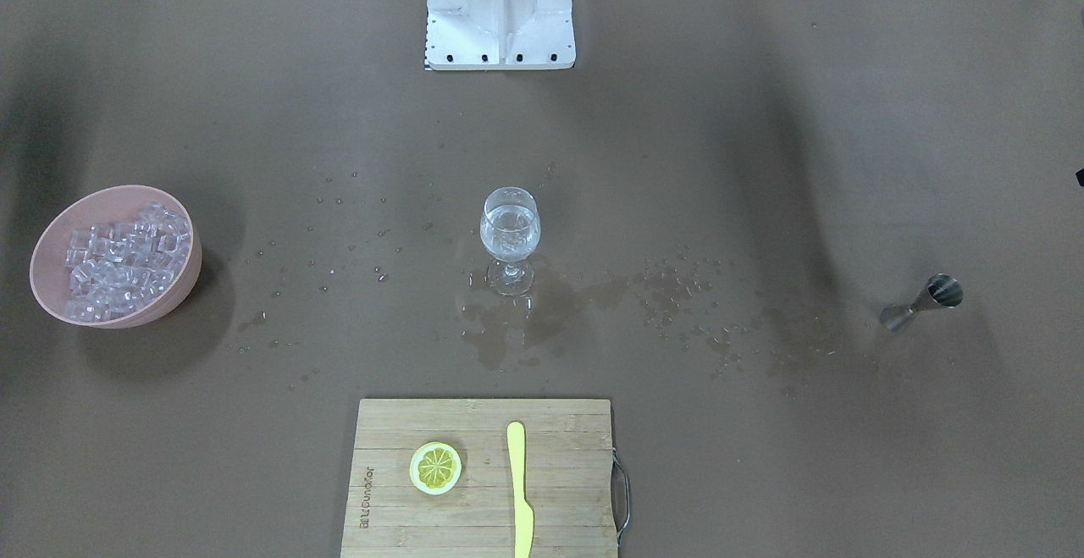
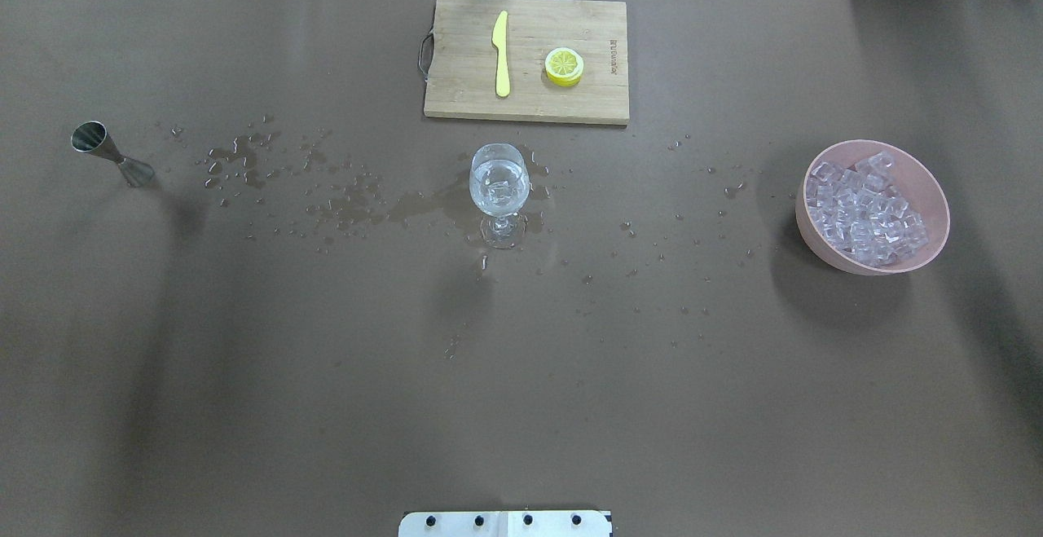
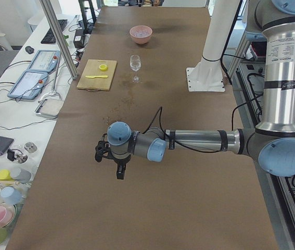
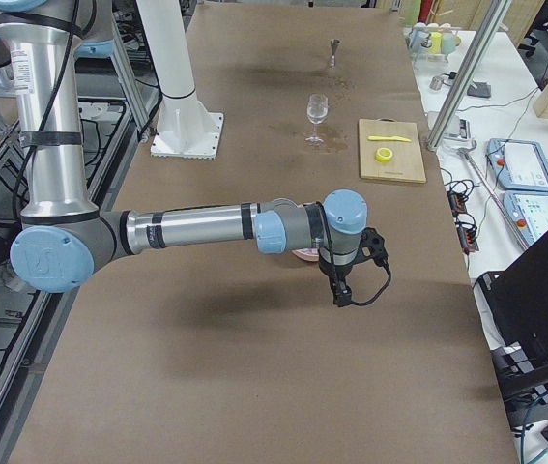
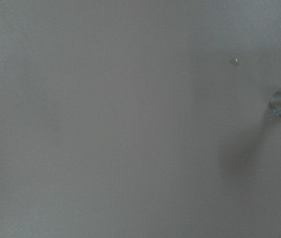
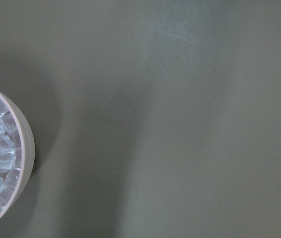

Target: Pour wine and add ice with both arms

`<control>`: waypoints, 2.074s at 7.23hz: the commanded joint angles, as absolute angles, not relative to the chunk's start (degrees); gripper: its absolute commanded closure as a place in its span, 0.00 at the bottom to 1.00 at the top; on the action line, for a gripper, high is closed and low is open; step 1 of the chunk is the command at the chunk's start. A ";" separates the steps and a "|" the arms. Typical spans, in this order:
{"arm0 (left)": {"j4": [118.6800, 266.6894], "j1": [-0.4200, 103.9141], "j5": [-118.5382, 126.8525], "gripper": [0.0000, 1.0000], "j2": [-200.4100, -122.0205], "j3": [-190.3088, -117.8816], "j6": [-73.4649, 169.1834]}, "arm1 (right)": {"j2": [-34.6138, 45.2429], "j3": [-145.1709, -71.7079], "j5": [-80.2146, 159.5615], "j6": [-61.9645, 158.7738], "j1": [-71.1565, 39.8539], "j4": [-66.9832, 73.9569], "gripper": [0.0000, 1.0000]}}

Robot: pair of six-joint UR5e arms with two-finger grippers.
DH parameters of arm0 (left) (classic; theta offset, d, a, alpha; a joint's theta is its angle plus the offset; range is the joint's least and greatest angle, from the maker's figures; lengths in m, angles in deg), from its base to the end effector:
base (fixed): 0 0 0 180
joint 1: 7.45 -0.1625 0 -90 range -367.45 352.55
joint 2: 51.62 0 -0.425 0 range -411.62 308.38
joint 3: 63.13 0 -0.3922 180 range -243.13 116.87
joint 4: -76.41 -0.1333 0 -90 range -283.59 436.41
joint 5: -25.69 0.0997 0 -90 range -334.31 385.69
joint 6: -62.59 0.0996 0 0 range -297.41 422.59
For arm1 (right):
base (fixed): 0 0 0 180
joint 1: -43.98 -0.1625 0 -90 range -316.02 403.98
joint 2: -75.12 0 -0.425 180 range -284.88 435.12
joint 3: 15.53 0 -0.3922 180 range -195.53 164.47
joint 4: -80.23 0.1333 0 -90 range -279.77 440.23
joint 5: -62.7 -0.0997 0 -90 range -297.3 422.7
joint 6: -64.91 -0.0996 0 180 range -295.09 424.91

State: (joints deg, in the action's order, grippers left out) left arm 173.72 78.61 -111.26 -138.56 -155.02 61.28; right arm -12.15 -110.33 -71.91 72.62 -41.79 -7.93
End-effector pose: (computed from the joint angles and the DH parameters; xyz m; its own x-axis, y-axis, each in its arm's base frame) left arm -0.0277 -0.4789 0.6518 0.6770 0.1022 -0.7288 -0.0529 0.9945 0.0903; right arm 0.0249 -0.5222 0.5893 0.6854 -0.2970 0.6648 0.1662 0.9527 0.2543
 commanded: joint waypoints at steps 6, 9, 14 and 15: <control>174.05 79.30 -111.68 0.02 -138.28 -153.82 62.50 | -13.47 -109.49 -71.95 76.42 -42.77 -8.18 0.00; 175.37 79.21 -111.07 0.02 -137.58 -156.64 62.94 | -13.12 -109.49 -72.13 75.90 -43.21 -8.10 0.00; 175.55 79.21 -111.59 0.02 -138.11 -157.08 62.41 | -13.56 -109.57 -70.98 76.16 -43.21 -8.54 0.00; 175.55 79.12 -111.51 0.02 -138.19 -156.65 62.41 | -13.99 -109.75 -71.07 76.24 -43.21 -8.36 0.00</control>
